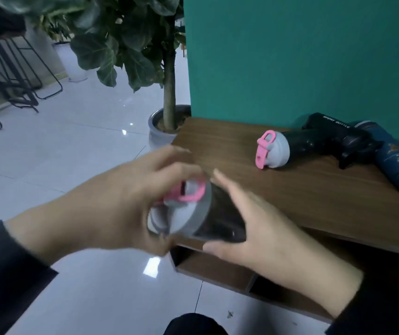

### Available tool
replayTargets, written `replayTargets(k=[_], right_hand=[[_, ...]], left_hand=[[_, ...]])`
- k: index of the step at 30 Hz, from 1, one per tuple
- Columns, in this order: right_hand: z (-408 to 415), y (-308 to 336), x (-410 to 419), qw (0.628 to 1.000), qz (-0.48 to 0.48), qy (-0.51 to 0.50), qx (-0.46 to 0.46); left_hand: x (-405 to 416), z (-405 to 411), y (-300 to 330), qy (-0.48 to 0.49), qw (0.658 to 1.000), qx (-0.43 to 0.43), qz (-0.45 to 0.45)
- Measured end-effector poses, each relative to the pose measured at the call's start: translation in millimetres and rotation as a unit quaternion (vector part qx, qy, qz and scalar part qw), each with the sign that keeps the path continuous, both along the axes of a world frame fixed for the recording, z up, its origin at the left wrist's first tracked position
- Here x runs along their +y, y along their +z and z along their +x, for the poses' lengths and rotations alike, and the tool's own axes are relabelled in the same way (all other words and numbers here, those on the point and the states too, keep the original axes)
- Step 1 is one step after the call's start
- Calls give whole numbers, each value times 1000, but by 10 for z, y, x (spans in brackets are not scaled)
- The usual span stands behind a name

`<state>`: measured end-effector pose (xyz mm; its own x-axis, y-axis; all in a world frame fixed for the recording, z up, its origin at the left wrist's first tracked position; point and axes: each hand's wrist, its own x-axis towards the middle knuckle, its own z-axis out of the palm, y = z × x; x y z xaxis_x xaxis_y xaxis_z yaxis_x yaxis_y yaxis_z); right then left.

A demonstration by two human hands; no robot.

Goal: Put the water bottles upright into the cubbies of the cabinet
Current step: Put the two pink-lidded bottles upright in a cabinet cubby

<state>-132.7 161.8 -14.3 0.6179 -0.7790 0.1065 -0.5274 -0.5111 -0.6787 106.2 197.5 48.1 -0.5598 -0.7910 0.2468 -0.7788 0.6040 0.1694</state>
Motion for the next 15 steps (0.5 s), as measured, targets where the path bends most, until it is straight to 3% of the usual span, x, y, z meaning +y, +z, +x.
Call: replayTargets(k=[3, 5, 7, 9, 10, 12, 15], right_hand=[[153, -349, 166, 998, 43, 23, -30], [228, -669, 255, 993, 98, -9, -66], [295, -1034, 318, 982, 160, -52, -86], [371, -1425, 307, 975, 182, -90, -87], [412, -1593, 280, 970, 194, -115, -90], [519, -1889, 171, 959, 213, -167, -85], [744, -2151, -71, 953, 190, -232, -47]], left_hand=[[149, -38, -251, -48, 995, -86, -16], [175, 38, -537, -55, 995, -88, 8], [243, 165, -888, -24, 998, -16, 62], [400, 224, -1287, 94, 978, 147, 115], [489, 210, -1495, 180, 945, 242, 128], [574, 123, -1937, 349, 843, 379, 155], [403, -68, -2432, 427, 708, 465, 317]])
